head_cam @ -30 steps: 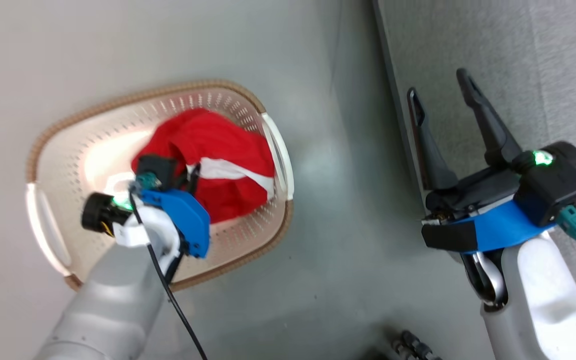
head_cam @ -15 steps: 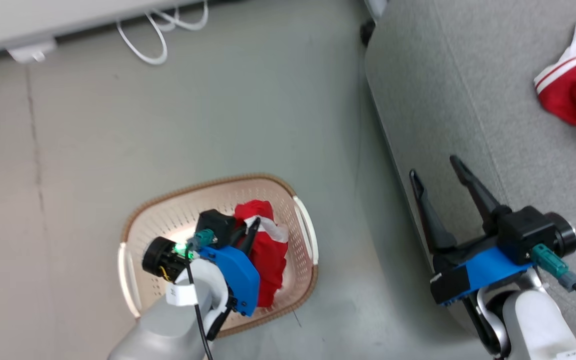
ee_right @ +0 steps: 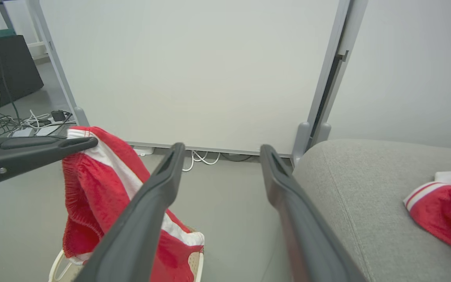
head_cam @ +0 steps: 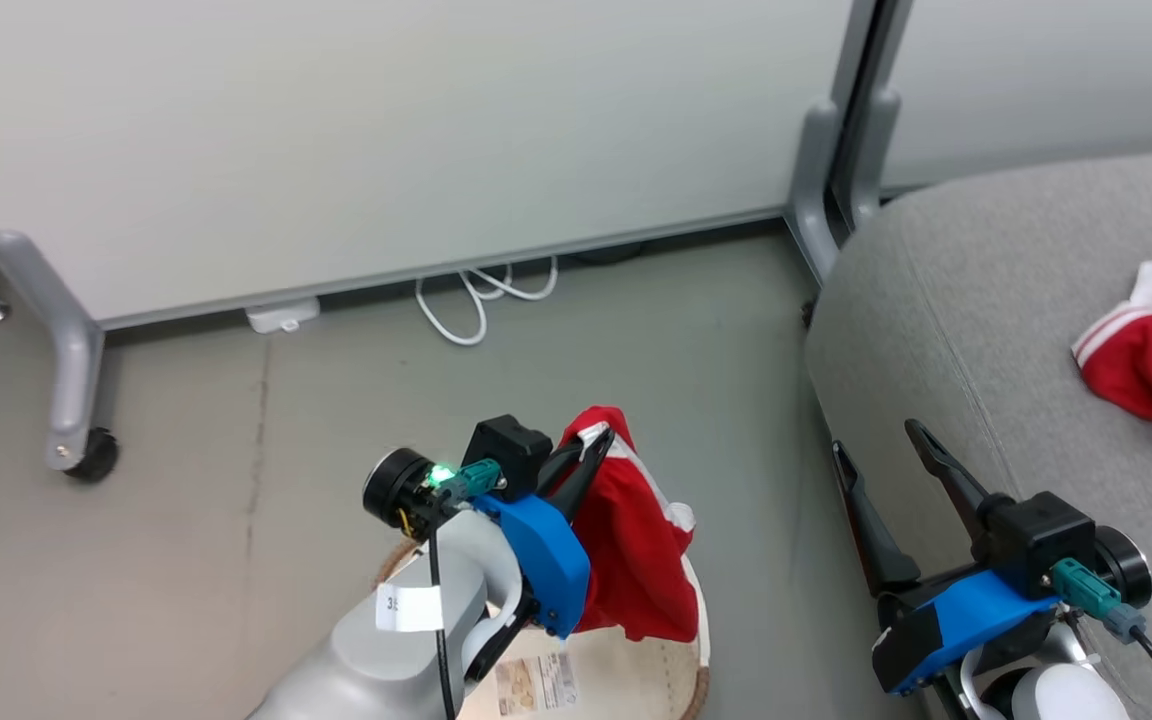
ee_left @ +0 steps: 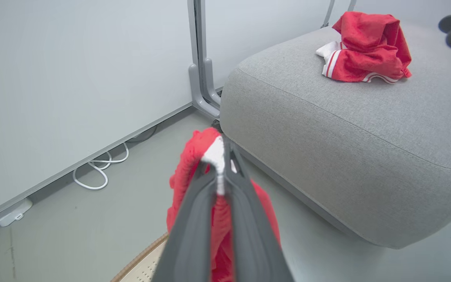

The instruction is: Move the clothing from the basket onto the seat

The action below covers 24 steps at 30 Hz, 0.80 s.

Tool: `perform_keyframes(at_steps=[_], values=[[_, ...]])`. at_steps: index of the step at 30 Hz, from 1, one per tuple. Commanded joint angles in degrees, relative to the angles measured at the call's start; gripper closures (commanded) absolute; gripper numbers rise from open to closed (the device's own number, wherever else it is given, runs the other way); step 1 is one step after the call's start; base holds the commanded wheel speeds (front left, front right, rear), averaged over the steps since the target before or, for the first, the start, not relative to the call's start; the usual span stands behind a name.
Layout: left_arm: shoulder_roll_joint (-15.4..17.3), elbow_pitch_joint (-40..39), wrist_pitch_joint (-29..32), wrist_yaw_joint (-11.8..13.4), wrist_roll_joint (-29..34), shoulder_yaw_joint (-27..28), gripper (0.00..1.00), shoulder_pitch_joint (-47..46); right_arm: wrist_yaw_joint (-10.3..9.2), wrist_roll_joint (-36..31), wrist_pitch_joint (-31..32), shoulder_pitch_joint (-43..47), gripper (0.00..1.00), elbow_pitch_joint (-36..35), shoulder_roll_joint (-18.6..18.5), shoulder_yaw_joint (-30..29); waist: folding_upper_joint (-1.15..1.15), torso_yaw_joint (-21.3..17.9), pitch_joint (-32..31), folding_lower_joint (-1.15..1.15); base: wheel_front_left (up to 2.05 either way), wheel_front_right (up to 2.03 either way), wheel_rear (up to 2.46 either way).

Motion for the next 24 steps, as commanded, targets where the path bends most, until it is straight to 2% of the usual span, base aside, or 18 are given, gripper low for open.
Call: perform_keyframes(at_steps=[1, 13, 24], values=[[0.1, -1.0, -0.3, -0.1, 0.1, 0.4, 1.00, -1.2, 0.01, 0.0, 0.0, 1.1, 0.00, -0.2, 0.4, -0.3, -0.01, 2.8, -3.3, 0.02, 0.00, 0.00, 0.00], [-0.6, -5.6, -0.3, -0.1, -2.9, -2.0, 1.00, -6.4, 0.01, -0.2, 0.6, 3.2, 0.00, 1.2, 1.4, 0.4, -0.01, 5.2, -6.6, 0.02, 0.00, 0.00, 0.00], [-0.7, -8.6, 1.5, 0.0, -10.2, -7.0, 1.00, -10.7, 0.01, 0.6, 0.8, 3.0, 0.00, 2.9, 1.8, 2.5, -0.01, 6.2, -7.6, 0.02, 0.00, 0.00, 0.00]])
